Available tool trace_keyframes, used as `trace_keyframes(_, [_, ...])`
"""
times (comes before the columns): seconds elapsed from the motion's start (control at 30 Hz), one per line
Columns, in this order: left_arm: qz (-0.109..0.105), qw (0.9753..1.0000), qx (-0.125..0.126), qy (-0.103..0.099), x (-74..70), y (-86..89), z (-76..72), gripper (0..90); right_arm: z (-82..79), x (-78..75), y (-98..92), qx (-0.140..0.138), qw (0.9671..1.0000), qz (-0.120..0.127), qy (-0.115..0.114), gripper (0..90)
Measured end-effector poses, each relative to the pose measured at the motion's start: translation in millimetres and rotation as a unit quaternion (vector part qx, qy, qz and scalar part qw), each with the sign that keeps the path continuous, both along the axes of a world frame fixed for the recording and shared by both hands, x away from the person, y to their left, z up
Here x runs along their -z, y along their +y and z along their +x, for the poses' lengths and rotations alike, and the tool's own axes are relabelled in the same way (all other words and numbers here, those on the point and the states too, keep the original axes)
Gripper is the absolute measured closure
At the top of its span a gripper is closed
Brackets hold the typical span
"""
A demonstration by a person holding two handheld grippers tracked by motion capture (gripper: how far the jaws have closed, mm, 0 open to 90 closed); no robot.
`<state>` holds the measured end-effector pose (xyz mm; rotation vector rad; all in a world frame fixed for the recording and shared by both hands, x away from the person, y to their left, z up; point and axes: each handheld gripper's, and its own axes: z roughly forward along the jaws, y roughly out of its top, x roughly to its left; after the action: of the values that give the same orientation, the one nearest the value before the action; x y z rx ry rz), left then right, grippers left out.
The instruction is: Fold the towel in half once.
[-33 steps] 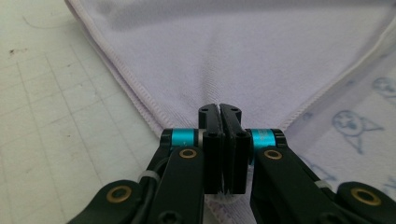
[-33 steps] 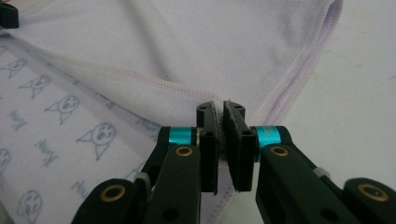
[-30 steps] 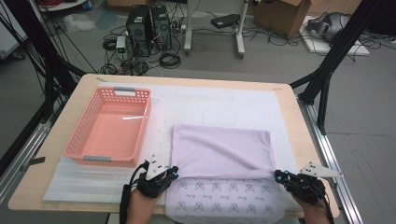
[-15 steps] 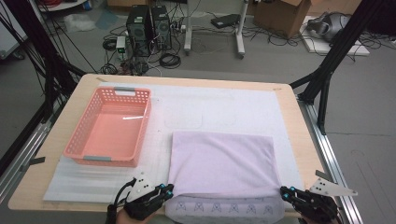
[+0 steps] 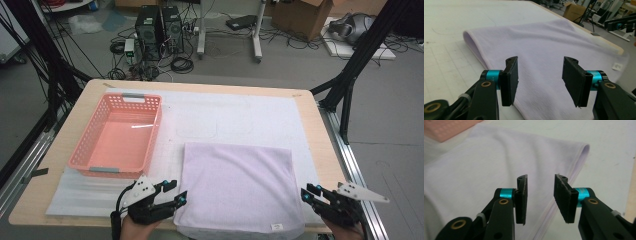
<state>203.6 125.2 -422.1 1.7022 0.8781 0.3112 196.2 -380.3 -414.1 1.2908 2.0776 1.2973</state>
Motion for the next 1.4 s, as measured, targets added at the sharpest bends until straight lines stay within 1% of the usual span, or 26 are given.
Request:
trace_keyframes(0.1, [0.0,1.0,-0.004,0.004,1.4,-0.7,12.5,46.2,26.7,6.4,7.5,0.006,0.9998,-0.02,0.007,70.1])
trace_keyframes(0.17, [0.002,1.0,-0.001,0.01,2.7,-1.4,19.5,46.3,42.7,8.4,13.8,0.007,0.9994,-0.034,0.008,72.4])
trace_keyframes(0.33, [0.008,0.9998,0.006,0.015,5.5,-3.8,35.7,45.6,83.9,11.6,32.1,-0.007,0.9984,-0.053,0.019,75.1])
trace_keyframes(0.43, [0.01,0.9997,0.005,0.02,6.9,-3.0,46.8,45.0,108.7,17.4,42.7,-0.013,0.9977,-0.059,0.029,76.3])
trace_keyframes(0.57, [0.014,0.9995,0.002,0.029,10.0,-1.0,60.1,43.9,135.5,30.3,50.1,-0.008,0.9951,-0.082,0.055,76.7])
trace_keyframes(0.6, [0.014,0.9994,0.002,0.03,10.4,-0.6,62.0,43.8,140.9,33.3,49.2,-0.001,0.9955,-0.078,0.053,78.9])
trace_keyframes(0.63, [0.013,0.9994,-0.001,0.032,11.0,-0.3,64.3,43.4,143.5,33.6,48.1,0.012,0.9954,-0.083,0.047,80.8])
trace_keyframes(0.67, [0.013,0.9993,-0.002,0.034,11.9,-0.2,66.8,43.1,146.9,33.4,46.7,0.032,0.9941,-0.093,0.045,81.9])
trace_keyframes(0.73, [0.017,0.9991,-0.004,0.039,14.0,-1.0,71.4,42.1,153.9,34.2,42.4,0.062,0.9907,-0.116,0.033,82.3])
trace_keyframes(0.77, [0.019,0.9989,-0.005,0.042,15.2,-2.0,73.4,41.7,157.1,34.5,40.4,0.08,0.9895,-0.116,0.032,82.6])
trace_keyframes(0.8, [0.021,0.9988,-0.006,0.045,16.4,-3.1,75.2,41.2,159.9,35.1,38.1,0.093,0.9891,-0.11,0.031,82.6])
trace_keyframes(0.83, [0.022,0.9986,-0.006,0.047,17.7,-4.3,76.9,40.6,161.4,35.4,36.8,0.103,0.9886,-0.105,0.033,82.3])
trace_keyframes(0.87, [0.024,0.9985,-0.006,0.049,18.7,-5.6,78.7,40.6,161.9,35.4,36.2,0.108,0.9889,-0.095,0.036,81.2])
trace_keyframes(0.9, [0.024,0.9984,-0.006,0.052,20.0,-7.1,80.3,40.5,161.3,34.5,36.0,0.109,0.9892,-0.091,0.036,77.2])
trace_keyframes(0.97, [0.027,0.9981,-0.006,0.054,22.0,-10.5,84.0,40.5,156.9,30.3,36.2,0.099,0.99,-0.097,0.028,67.9])
trace_keyframes(1.03, [0.031,0.9979,-0.012,0.056,23.9,-13.4,88.3,40.6,146.8,23.0,33.6,0.081,0.9923,-0.093,0.015,65.3])
trace_keyframes(1.1, [0.028,0.9976,-0.019,0.061,25.0,-15.6,93.0,40.6,135.8,16.8,29.9,0.072,0.9943,-0.079,0.006,60.9])
trace_keyframes(1.13, [0.028,0.9973,-0.022,0.064,25.4,-16.4,94.6,40.4,127.8,13.9,26.2,0.065,0.9959,-0.063,0.003,58.4])
trace_keyframes(1.17, [0.036,0.9965,-0.028,0.07,26.0,-18.0,97.1,40.3,123.2,12.7,24.0,0.06,0.9967,-0.055,0.004,56.8])
trace_keyframes(1.2, [0.045,0.9958,-0.032,0.073,26.3,-19.1,98.7,40.1,115.4,12.0,20.8,0.049,0.9977,-0.047,0.01,55.1])
trace_keyframes(1.23, [0.054,0.995,-0.035,0.076,26.8,-20.6,100.9,39.7,110.7,12.4,19.6,0.043,0.998,-0.045,0.011,53.9])
trace_keyframes(1.27, [0.064,0.994,-0.042,0.078,27.5,-21.6,102.7,39.7,104.7,13.3,17.4,0.036,0.9981,-0.048,0.016,52.8])
trace_keyframes(1.3, [0.069,0.9931,-0.049,0.081,28.8,-22.3,104.6,39.7,100.1,15.1,15.1,0.034,0.9979,-0.051,0.021,51.0])
trace_keyframes(1.33, [0.073,0.9911,-0.057,0.096,30.2,-22.3,107.6,39.7,96.4,17.2,12.9,0.035,0.9976,-0.051,0.03,49.2])
trace_keyframes(1.37, [0.073,0.9897,-0.064,0.105,30.7,-22.9,109.3,39.8,92.0,19.7,10.2,0.037,0.9972,-0.052,0.039,48.4])
trace_keyframes(1.4, [0.081,0.9884,-0.065,0.111,31.0,-23.6,111.6,39.5,89.8,21.2,8.7,0.04,0.9972,-0.05,0.039,48.3])
